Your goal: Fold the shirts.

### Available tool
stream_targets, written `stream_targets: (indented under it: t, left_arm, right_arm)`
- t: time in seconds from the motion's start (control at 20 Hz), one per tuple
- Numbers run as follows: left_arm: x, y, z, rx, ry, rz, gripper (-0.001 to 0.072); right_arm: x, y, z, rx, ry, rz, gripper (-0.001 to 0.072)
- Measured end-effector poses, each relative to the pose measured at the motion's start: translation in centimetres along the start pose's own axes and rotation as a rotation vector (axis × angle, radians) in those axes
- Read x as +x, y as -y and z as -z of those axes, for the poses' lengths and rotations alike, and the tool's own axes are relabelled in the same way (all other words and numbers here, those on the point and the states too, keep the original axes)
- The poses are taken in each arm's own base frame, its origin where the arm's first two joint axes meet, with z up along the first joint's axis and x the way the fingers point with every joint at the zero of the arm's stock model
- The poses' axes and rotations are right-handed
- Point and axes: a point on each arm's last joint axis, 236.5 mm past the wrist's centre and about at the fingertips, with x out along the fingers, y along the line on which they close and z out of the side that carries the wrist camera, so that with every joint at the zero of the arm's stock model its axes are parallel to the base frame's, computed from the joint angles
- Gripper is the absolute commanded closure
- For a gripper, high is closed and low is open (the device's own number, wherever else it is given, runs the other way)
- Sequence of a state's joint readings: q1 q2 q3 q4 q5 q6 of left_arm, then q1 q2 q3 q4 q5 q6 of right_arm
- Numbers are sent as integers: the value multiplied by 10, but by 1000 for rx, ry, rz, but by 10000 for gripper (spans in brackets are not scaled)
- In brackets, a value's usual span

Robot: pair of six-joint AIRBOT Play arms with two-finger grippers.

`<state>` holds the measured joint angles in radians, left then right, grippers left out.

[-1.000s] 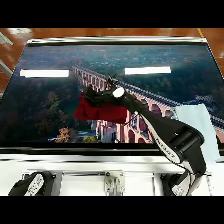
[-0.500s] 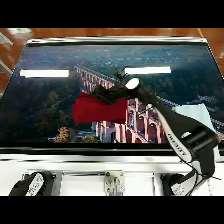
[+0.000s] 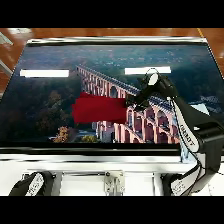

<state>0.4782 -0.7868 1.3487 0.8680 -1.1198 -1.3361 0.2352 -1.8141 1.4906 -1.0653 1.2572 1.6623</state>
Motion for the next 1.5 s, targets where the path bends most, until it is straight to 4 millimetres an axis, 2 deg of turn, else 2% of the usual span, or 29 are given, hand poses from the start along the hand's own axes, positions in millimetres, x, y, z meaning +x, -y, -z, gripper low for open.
stream_targets:
  t: [0.2, 0.4, 0.55, 0.65, 0.75, 0.85, 0.95, 1.05, 1.15, 1.3, 1.5]
  left_arm:
    - [2, -2, 1, -4, -5, -1, 671]
    - [6, -1, 3, -12, -16, 8, 671]
    - [10, 2, 5, -12, -28, 21, 672]
    - [11, 4, 6, -12, -31, 28, 672]
    - [12, 4, 6, -13, -33, 29, 671]
    - [12, 5, 7, -12, -34, 31, 672]
    - [12, 4, 6, -12, -34, 31, 671]
    - [13, 4, 6, -12, -32, 31, 671]
    - [13, 4, 5, -13, -28, 30, 671]
    - [13, 4, 4, -12, -24, 29, 671]
    - [13, 4, 4, -11, -25, 29, 671]
  right_arm:
    - [27, -6, -6, 30, -25, -95, 36]
    - [34, -27, -13, 20, -15, -215, 644]
    - [27, -43, -20, -18, 14, -300, 647]
    - [8, -48, -29, -44, 56, -340, 647]
    - [-27, -45, -40, -65, 118, -363, 647]
    - [-79, -33, -53, -72, 202, -375, 647]
    - [-140, -11, -58, -54, 294, -366, 647]
    - [-198, 22, -56, -5, 397, -327, 647]
    - [-247, 60, -42, 58, 474, -255, 647]
    - [-306, 123, -14, 180, 584, -116, 647]
    - [-360, 198, 27, 360, 697, 34, 647]
